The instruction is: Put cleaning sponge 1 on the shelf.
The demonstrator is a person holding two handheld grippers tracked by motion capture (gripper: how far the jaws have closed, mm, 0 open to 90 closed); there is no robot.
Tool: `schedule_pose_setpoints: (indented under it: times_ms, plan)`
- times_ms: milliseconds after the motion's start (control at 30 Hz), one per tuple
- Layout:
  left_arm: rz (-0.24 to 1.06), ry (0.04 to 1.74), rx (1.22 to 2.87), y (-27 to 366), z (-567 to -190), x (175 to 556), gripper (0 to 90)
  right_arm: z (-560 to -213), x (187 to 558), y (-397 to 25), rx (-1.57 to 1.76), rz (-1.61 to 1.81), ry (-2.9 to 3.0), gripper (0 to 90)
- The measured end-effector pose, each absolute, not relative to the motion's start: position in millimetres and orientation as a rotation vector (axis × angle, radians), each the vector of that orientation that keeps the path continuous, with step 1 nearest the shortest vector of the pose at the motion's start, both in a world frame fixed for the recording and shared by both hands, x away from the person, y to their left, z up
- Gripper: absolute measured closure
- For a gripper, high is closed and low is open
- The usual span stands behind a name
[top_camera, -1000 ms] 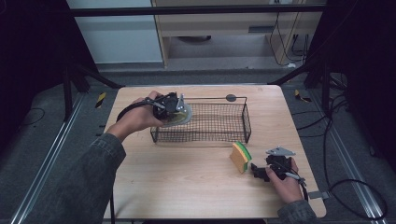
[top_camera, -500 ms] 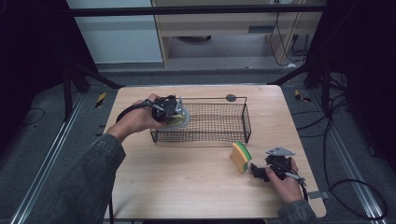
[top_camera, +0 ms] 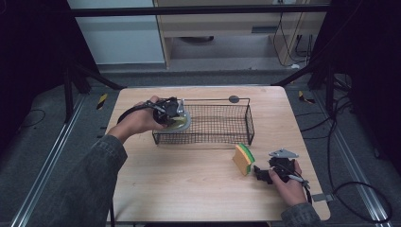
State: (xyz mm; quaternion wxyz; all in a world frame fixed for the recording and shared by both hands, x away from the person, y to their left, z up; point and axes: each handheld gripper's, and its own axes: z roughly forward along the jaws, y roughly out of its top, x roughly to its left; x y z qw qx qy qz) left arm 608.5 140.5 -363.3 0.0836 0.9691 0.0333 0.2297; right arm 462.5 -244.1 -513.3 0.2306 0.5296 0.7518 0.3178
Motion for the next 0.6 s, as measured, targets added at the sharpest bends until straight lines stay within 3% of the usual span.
schedule_pose_setpoints:
  times_ms: [600]
  plan:
    - [0.652,0.093,2.931,137.9,-373.5,611.0,70.5,-513.3,462.5,-243.5,1.457,0.877,2.068,0.6]
